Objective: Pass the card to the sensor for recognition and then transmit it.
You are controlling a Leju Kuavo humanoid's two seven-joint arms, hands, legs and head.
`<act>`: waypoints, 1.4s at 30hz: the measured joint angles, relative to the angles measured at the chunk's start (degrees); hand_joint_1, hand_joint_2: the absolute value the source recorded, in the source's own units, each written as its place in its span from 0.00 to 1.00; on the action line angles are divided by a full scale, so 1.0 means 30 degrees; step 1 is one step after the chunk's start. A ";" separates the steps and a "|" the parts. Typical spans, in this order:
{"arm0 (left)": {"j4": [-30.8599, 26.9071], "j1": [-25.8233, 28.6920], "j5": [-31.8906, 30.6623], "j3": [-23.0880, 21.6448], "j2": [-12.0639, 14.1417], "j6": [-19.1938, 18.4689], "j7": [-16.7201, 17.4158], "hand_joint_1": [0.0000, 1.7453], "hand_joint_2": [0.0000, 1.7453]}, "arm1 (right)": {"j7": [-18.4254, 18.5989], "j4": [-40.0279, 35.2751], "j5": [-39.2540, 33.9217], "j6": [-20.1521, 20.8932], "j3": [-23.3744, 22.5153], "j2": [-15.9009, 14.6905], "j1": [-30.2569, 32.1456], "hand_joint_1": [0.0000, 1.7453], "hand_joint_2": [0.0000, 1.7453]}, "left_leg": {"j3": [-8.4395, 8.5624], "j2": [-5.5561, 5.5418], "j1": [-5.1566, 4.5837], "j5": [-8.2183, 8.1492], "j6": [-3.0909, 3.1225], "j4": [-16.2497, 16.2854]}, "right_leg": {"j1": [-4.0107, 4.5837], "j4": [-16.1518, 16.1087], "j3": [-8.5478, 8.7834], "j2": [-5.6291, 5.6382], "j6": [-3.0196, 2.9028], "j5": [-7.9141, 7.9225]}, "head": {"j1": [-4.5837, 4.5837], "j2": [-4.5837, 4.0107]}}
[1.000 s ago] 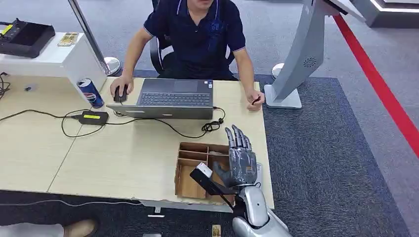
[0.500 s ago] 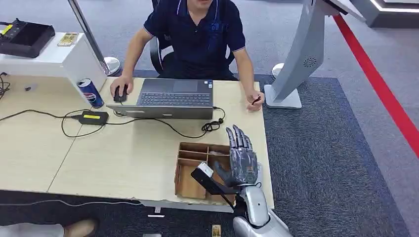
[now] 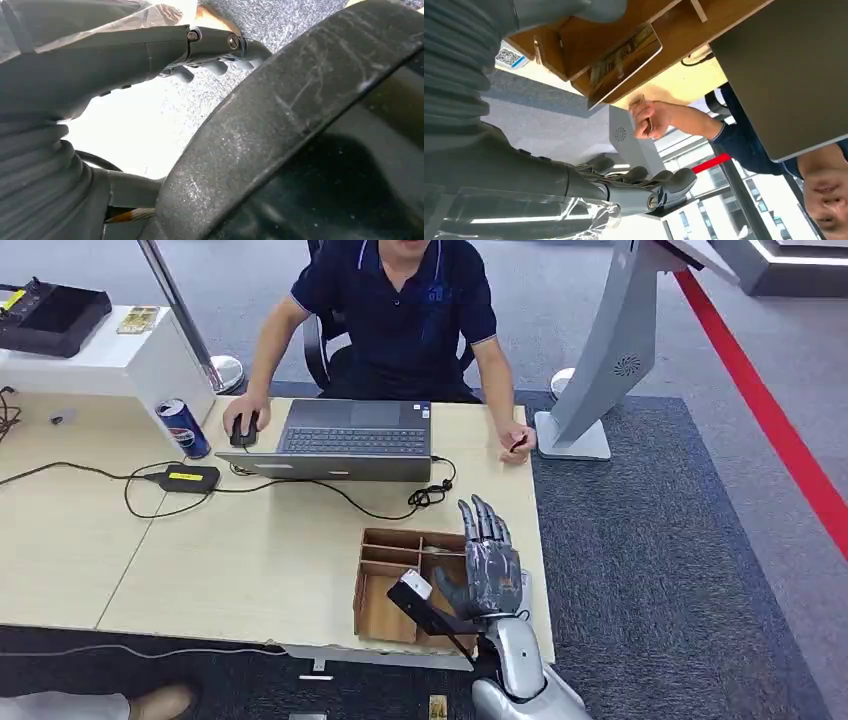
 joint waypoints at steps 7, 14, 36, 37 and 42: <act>0.0000 -0.0002 -0.0007 0.0000 0.0000 0.0000 -0.0007 0.00 1.00 | -0.0022 0.0073 -0.0015 -0.0015 -0.0007 0.0000 -0.0002 0.20 1.00 | 0.0000 0.0000 0.0000 0.0000 0.0000 0.0000 | 0.0000 0.0000 0.0000 0.0000 0.0000 0.0000 | 0.0000 0.0000; 0.0000 -0.0001 -0.0022 0.0000 0.0000 0.0000 -0.0022 0.00 1.00 | -0.0131 0.0182 -0.0022 -0.0102 -0.0007 0.0000 -0.0003 0.20 1.00 | 0.0000 0.0000 0.0000 0.0000 0.0000 0.0000 | 0.0000 0.0000 0.0001 0.0000 0.0000 0.0000 | 0.0000 0.0000; 0.0000 -0.0002 -0.0058 0.0000 0.0000 -0.0007 -0.0029 0.00 1.00 | -0.0248 0.0364 -0.0029 -0.0168 -0.0007 0.0000 -0.0007 0.29 1.00 | 0.0000 0.0000 0.0000 0.0000 0.0000 -0.0001 | 0.0000 0.0000 0.0001 0.0000 0.0000 0.0000 | 0.0000 0.0000; 0.0000 -0.0003 -0.0058 0.0000 0.0000 -0.0007 -0.0029 0.00 1.00 | -0.0254 0.0364 -0.0036 -0.0175 -0.0007 0.0007 -0.0007 0.30 1.00 | 0.0000 0.0000 0.0000 0.0000 0.0000 0.0000 | 0.0000 0.0000 0.0000 0.0000 0.0000 0.0000 | 0.0000 0.0000; 0.0000 -0.0003 -0.0073 0.0000 0.0000 -0.0007 -0.0029 0.00 1.00 | -0.0270 0.0372 -0.0044 -0.0182 -0.0007 0.0007 -0.0007 0.31 1.00 | -0.0001 0.0000 0.0000 0.0000 0.0000 -0.0001 | 0.0000 0.0000 0.0001 0.0000 0.0000 0.0000 | 0.0000 0.0000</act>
